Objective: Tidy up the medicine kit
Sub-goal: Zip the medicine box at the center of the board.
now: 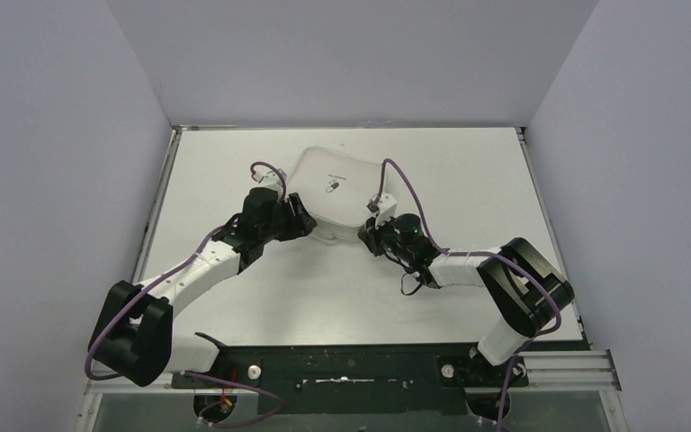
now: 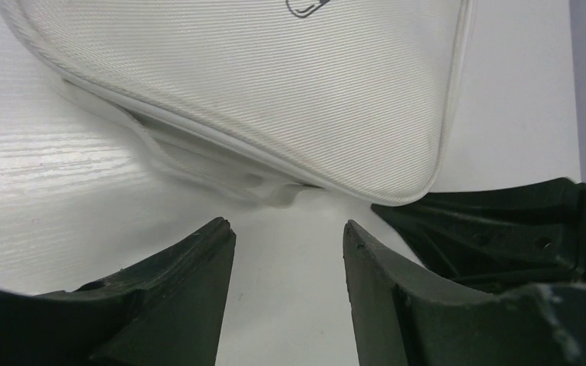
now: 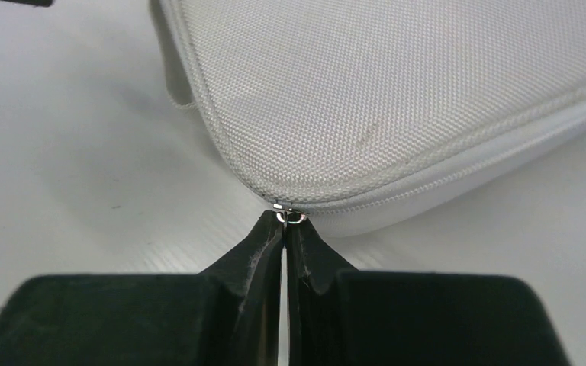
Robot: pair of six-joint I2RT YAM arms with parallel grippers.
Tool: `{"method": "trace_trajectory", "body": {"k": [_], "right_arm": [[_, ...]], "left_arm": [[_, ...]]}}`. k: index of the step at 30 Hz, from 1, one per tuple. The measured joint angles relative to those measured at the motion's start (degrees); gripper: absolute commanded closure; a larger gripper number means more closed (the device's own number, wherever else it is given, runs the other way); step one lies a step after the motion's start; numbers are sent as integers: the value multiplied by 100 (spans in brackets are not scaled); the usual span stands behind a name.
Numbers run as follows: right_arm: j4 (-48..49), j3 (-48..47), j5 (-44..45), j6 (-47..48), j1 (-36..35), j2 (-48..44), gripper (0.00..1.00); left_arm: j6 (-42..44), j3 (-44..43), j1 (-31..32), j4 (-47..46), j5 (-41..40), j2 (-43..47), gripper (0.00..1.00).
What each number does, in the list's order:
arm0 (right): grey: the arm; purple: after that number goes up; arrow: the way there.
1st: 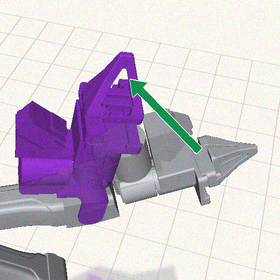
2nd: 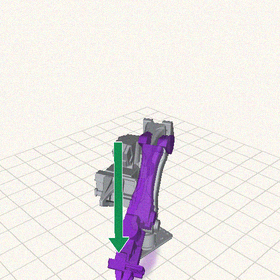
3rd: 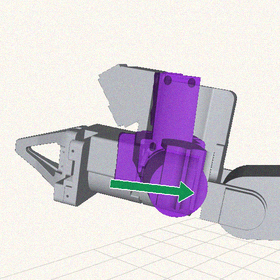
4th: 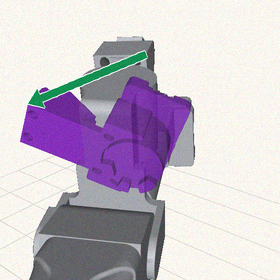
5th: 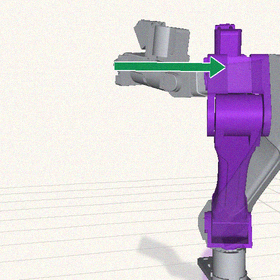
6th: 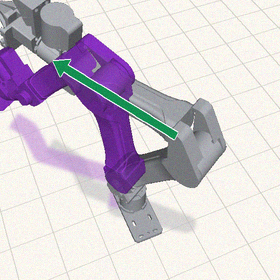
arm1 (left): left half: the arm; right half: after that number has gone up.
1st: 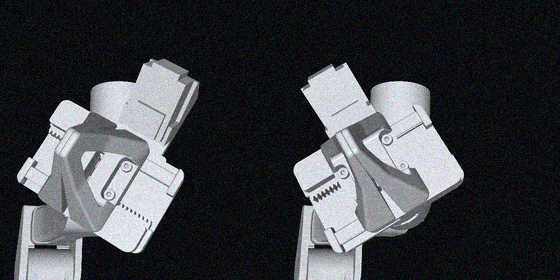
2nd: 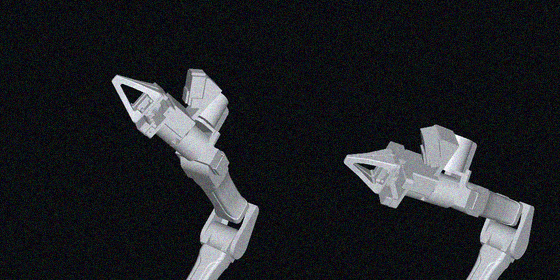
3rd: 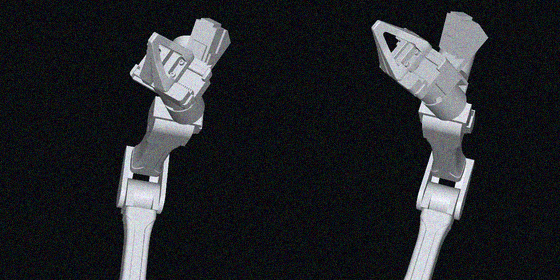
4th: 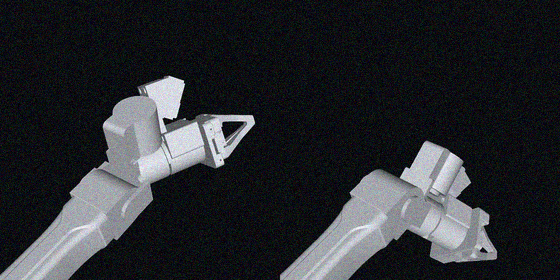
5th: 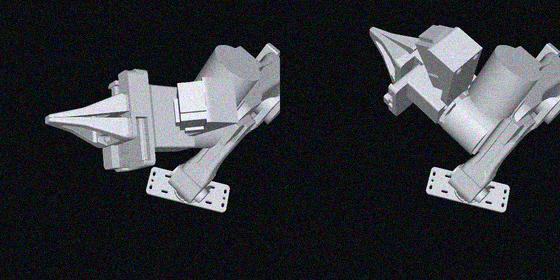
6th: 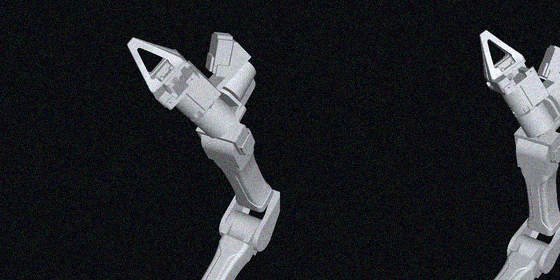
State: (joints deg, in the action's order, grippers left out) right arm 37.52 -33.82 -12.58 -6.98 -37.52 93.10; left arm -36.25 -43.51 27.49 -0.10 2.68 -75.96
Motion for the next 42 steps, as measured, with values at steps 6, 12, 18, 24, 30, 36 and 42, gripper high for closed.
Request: {"method": "trace_trajectory", "body": {"k": [6,12,18,24,30,36,42], "right_arm": [[42,9,127,-157,-651,-2,100],[94,11,345,-396,-1185,-2,100],[105,20,527,-573,-1429,-2,100],[101,46,702,-704,-1471,0,100],[107,149,1176,-876,-1471,-35,100],[90,422,1266,-984,-1429,-315,100],[-164,584,927,-997,-1167,-671,100]], "left_arm": [[-310,52,131,-210,203,28,43],[-610,321,260,-409,251,9,41],[-896,494,415,-647,177,-214,42],[-1108,619,603,-861,2,-468,74],[-1115,511,625,-1014,-140,-662,97],[-1003,350,737,-1158,28,-903,100],[-828,184,789,-1128,151,-1038,100]]}}
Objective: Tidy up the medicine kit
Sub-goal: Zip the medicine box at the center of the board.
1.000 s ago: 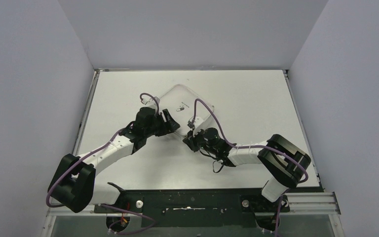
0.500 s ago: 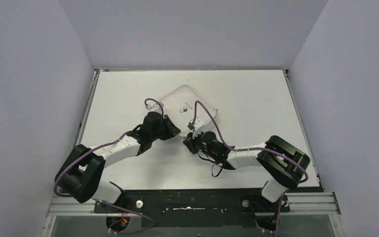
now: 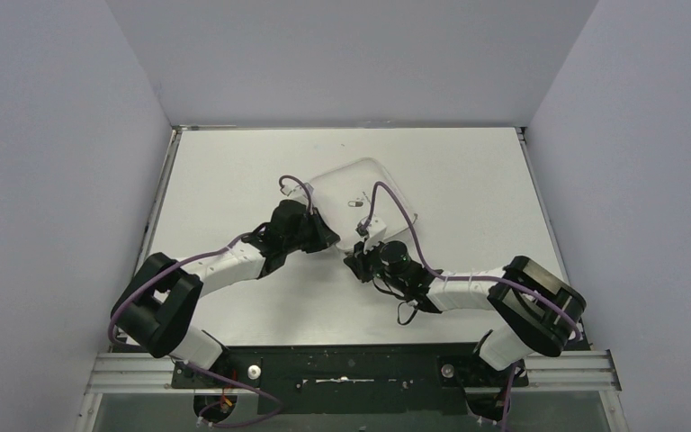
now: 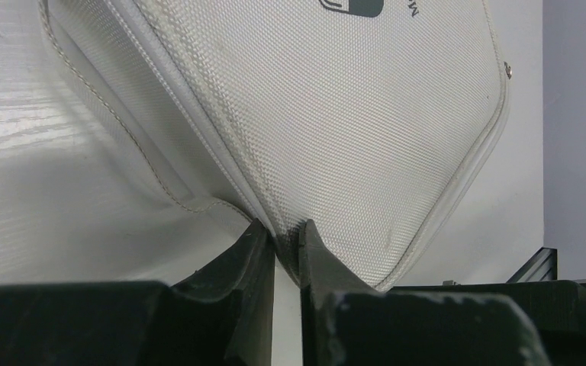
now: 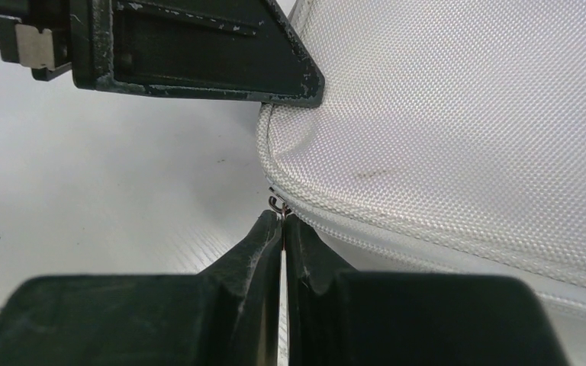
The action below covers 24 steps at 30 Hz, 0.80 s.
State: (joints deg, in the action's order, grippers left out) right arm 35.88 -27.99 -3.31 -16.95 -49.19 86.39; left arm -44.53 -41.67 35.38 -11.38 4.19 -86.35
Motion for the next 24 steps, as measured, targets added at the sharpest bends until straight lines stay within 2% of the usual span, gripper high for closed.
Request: {"method": "trace_trajectory", "body": {"k": [8,18,20,22,24], "right_arm": [[-452,17,-555,330,264,-365,100],[-483,190,-1078,391,667,-815,100],[-459,190,-1110,385,678,-796,100],[-422,190,-1110,352,678,-778,100],[-428,190,-1078,286,678,-767,100]], "left_arm": [[304,-304,4,345,7,-111,100],[560,-629,4,643,24,-271,100],[584,-658,4,678,42,-271,88],[599,-715,-7,774,61,-271,67],[673,-745,-39,839,81,-249,53]]}}
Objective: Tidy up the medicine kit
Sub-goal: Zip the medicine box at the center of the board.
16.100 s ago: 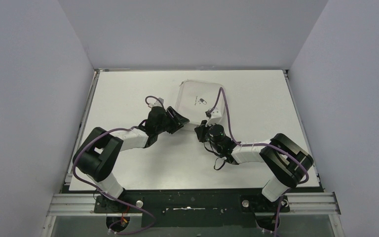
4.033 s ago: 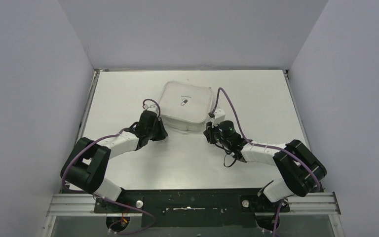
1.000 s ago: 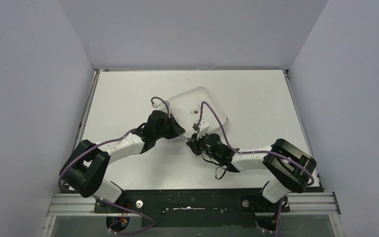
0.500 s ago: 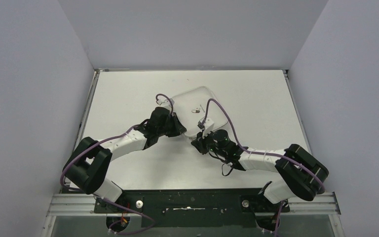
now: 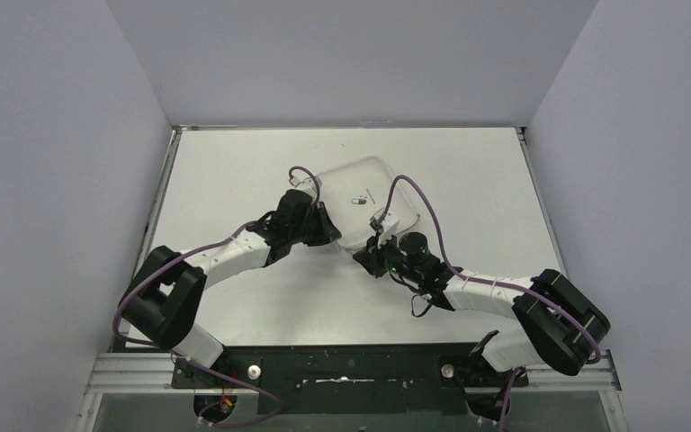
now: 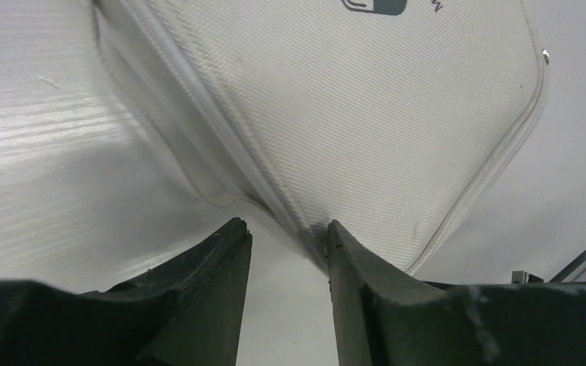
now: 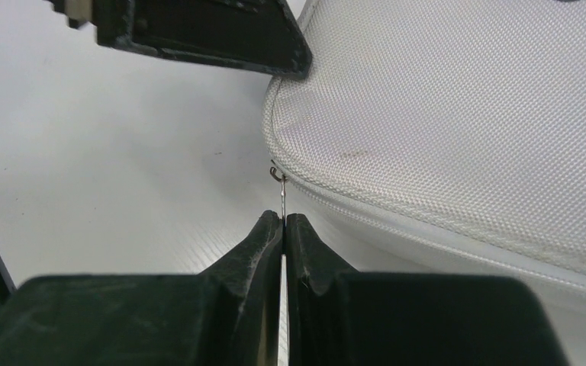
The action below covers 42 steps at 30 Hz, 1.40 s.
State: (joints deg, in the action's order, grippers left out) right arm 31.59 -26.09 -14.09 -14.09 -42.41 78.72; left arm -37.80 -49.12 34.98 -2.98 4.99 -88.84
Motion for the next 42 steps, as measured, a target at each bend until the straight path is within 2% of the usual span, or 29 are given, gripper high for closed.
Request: {"method": "trace_trajectory", "body": {"k": [2,5,9,13,21,28,30,34,42], "right_arm": [[2,0,98,-44,2,52,100],[22,0,229,-129,0,109,100],[116,-2,413,-203,-59,179,100],[179,-20,531,-227,-168,249,100],[168,-74,780,-330,-306,299,100],[111,-122,1043,-372,-378,354,100],[57,-125,1139,-356,-382,332,100],[-446,-278,1582,-332,-398,199,100],[-953,-496,2380,-487,-448,162,100]], "left_arm": [[59,2,-103,111,-37,116,48],[-76,79,-236,138,-42,356,47],[-514,496,-223,-251,90,662,45],[-876,861,-173,-566,129,662,44],[-1311,881,-107,-1244,155,212,47],[-1445,752,20,-1491,57,-179,61],[-1338,551,33,-1421,-20,-323,71],[-966,136,52,-1239,-83,-595,100],[-667,-365,20,-1480,319,-1180,100]]}}
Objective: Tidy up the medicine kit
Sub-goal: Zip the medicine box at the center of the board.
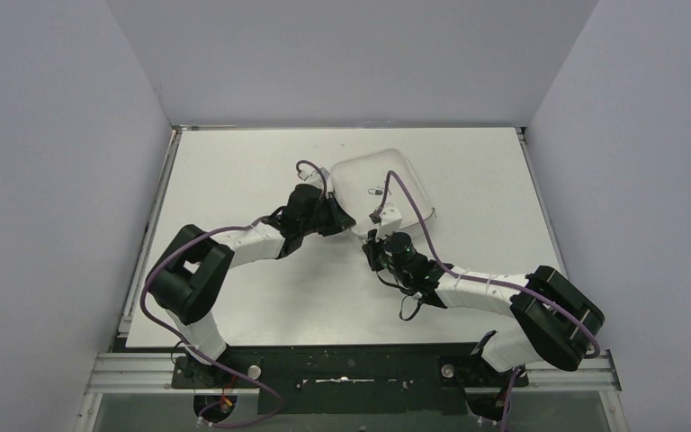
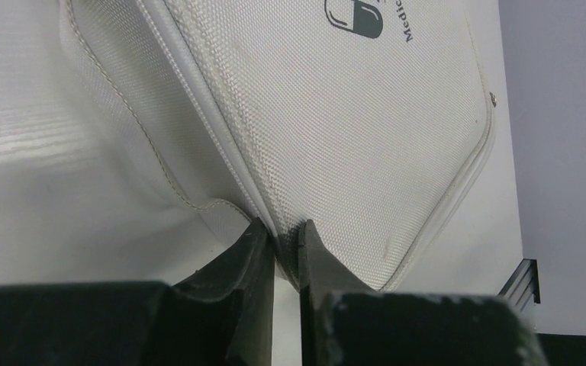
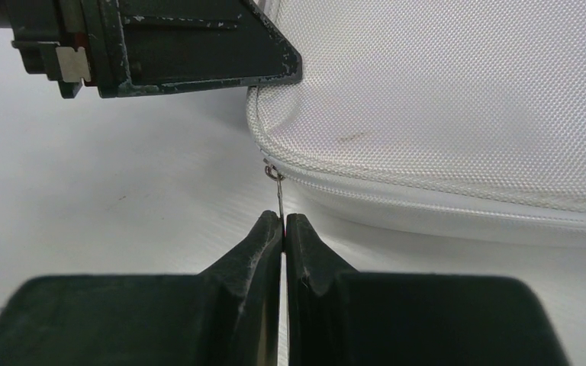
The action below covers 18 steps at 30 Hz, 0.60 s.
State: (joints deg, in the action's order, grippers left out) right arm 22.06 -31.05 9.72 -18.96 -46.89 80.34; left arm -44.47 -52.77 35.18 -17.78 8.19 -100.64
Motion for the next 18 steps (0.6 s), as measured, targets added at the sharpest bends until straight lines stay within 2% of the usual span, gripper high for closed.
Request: {"method": "trace_trajectory", "body": {"k": [8,18], "right_arm": [[-179,11,-90,7,219,-199,100],[-234,50,-420,157,361,-299,100]], "left_arm": [[234,-160,2,68,94,-83,100],[660,-841,17,1154,216,-173,100]]}}
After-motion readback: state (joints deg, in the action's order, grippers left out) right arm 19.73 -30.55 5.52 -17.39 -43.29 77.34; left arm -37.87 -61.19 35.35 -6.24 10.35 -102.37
